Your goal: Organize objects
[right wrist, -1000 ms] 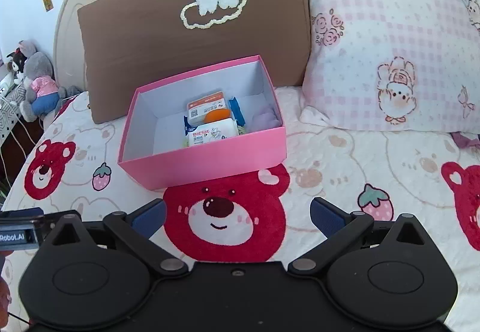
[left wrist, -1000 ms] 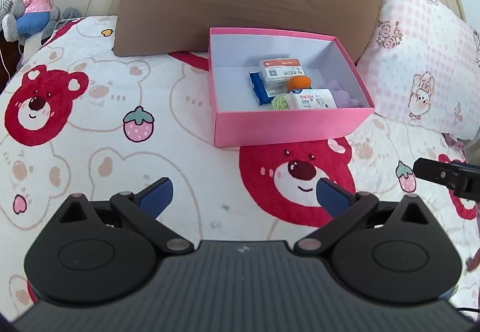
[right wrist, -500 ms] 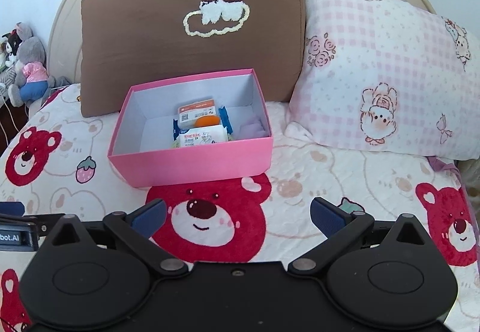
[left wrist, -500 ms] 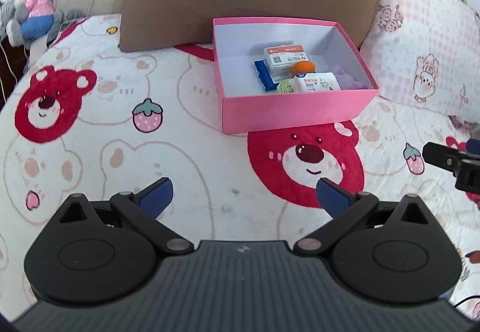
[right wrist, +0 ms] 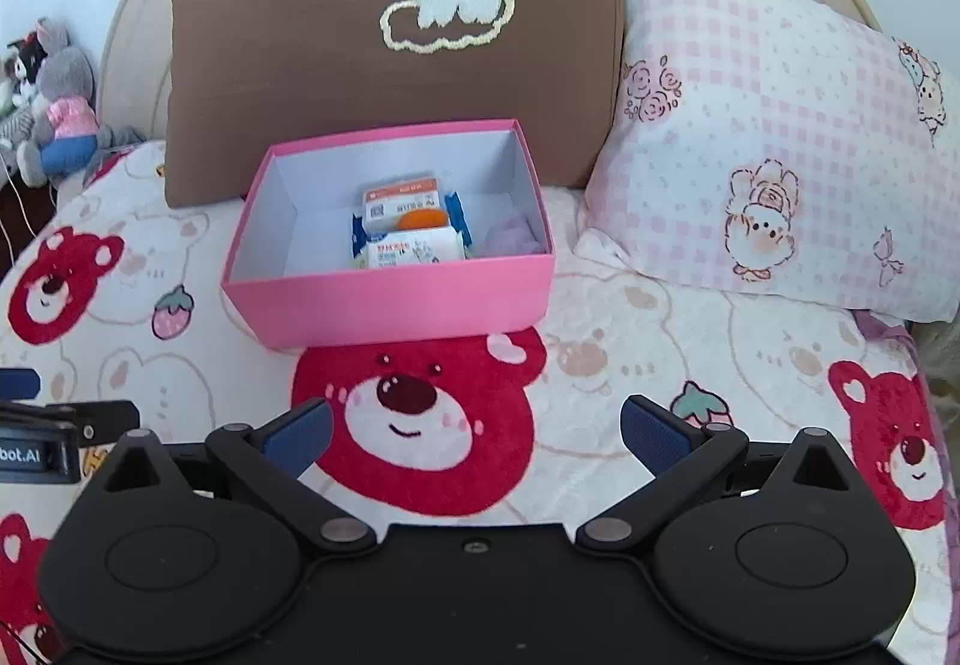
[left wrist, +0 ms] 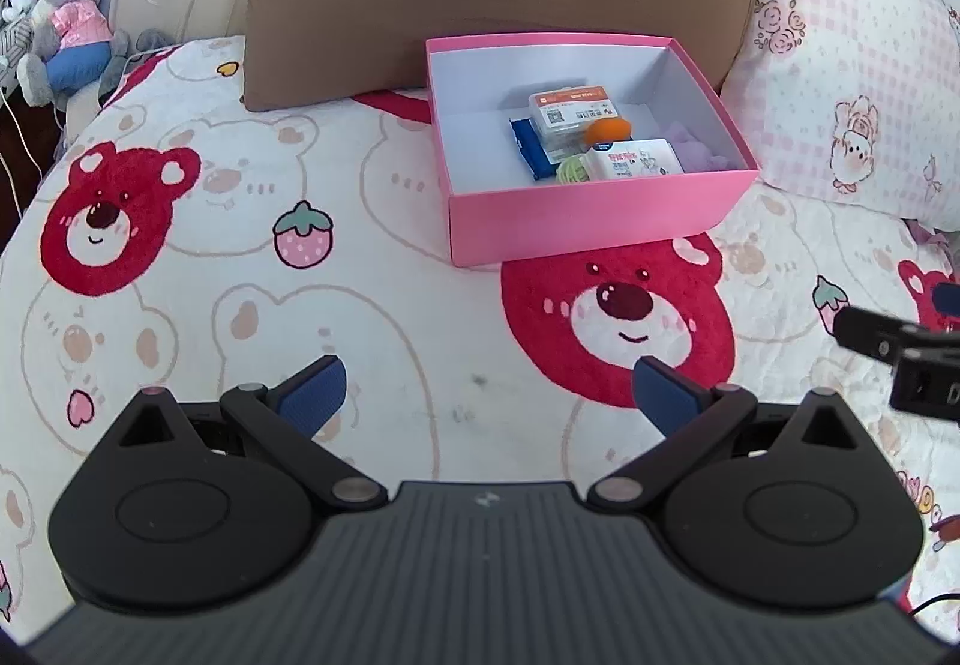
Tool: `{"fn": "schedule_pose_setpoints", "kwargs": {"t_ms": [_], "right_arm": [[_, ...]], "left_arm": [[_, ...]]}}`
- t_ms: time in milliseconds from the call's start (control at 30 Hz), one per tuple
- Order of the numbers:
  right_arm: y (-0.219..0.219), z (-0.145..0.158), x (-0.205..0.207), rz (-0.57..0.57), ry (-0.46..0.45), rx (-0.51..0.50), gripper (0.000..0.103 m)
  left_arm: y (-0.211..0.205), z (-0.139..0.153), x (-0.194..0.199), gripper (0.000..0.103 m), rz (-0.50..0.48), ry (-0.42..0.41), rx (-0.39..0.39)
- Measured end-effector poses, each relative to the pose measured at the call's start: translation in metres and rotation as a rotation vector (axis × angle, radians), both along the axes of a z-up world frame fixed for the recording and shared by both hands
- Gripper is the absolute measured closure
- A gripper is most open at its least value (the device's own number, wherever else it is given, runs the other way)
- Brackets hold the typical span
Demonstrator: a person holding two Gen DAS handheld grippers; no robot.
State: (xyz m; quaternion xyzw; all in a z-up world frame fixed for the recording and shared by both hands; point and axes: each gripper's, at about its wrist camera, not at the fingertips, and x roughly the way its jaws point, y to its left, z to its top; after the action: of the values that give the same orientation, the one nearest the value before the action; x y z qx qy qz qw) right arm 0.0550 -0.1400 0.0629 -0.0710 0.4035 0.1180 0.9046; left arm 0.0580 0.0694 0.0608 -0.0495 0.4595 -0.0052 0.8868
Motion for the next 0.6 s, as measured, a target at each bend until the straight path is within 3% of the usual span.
{"fn": "schedule_pose_setpoints", "kwargs": {"t_ms": [600], "right_arm": [[0.005, -0.001, -0.009, 0.030, -0.003, -0.036, 0.000]], "left_arm": [[-0.013, -0.004, -0.001, 0.000, 0.001, 0.068, 0.057]]}}
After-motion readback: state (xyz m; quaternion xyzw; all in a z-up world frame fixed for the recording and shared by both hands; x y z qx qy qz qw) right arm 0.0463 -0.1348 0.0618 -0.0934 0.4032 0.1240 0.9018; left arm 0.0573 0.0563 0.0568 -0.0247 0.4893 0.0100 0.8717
